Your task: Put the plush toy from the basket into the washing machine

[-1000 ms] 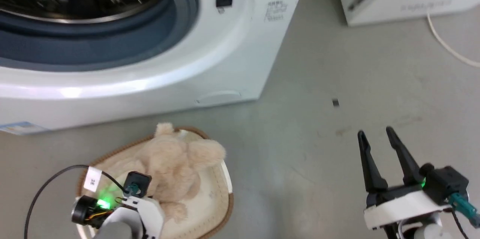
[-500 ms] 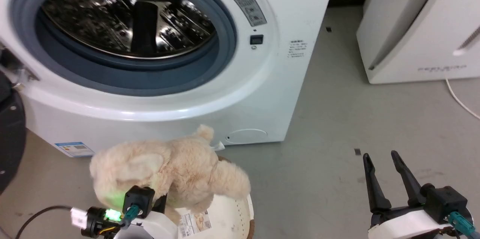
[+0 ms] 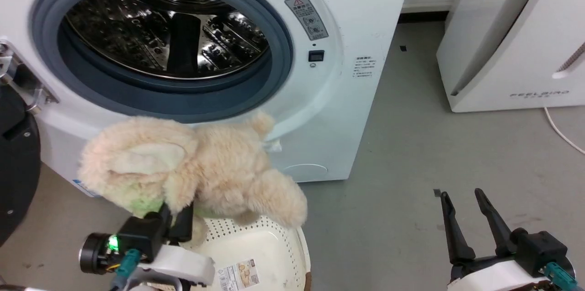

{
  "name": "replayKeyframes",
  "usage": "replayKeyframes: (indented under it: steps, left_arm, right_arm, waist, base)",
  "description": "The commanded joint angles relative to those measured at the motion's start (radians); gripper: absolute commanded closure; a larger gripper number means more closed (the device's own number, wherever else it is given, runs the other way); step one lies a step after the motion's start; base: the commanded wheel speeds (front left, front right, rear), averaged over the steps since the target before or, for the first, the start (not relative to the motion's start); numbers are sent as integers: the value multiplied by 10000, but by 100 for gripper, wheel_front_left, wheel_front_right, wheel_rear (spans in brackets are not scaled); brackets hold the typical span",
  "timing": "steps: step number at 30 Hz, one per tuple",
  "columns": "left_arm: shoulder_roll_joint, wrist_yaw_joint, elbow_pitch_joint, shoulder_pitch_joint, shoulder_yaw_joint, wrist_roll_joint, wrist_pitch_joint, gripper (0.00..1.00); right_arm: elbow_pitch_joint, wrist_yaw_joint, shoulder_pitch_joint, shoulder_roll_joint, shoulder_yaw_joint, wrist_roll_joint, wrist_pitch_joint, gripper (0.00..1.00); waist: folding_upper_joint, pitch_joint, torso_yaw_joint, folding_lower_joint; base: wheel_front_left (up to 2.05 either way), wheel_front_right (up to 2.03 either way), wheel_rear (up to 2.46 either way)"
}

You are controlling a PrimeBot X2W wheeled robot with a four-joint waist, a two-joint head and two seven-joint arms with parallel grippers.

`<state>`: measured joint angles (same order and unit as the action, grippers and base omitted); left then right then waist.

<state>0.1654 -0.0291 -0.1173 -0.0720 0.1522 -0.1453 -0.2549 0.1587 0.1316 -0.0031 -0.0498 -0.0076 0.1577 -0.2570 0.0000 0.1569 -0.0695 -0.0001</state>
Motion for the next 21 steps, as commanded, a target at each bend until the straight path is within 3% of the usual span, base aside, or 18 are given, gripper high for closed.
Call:
replayKeyframes:
  steps: [1,9,16,21]
  left_arm:
    - [-75,57,192,18,-160,-37,-68,100]
    - [-157,344,961,-992,-1083,31,-68,100]
    - [244,700,970,-2562,-1870,19,-68,100]
    - [605,991,180,-4072,-2328,-446,-68,100]
  right_arm:
    - [-50,-9,127,-4,14,2,-47,0]
    - [-355,-9,-109,-4,25,217,-47,0]
    - [-1105,-9,-627,-4,201,400,-47,0]
    - [-1578,-9,-894,-4,332,376,-47,0]
  waist:
    - [0,91,-76,1]
    - [0,841,-502,1]
    - [0,2012,-1067,1]
    - [0,3026,-1456,1]
  base:
    - [0,0,0]
    - [0,0,0]
    - [0,0,0]
    - [0,0,0]
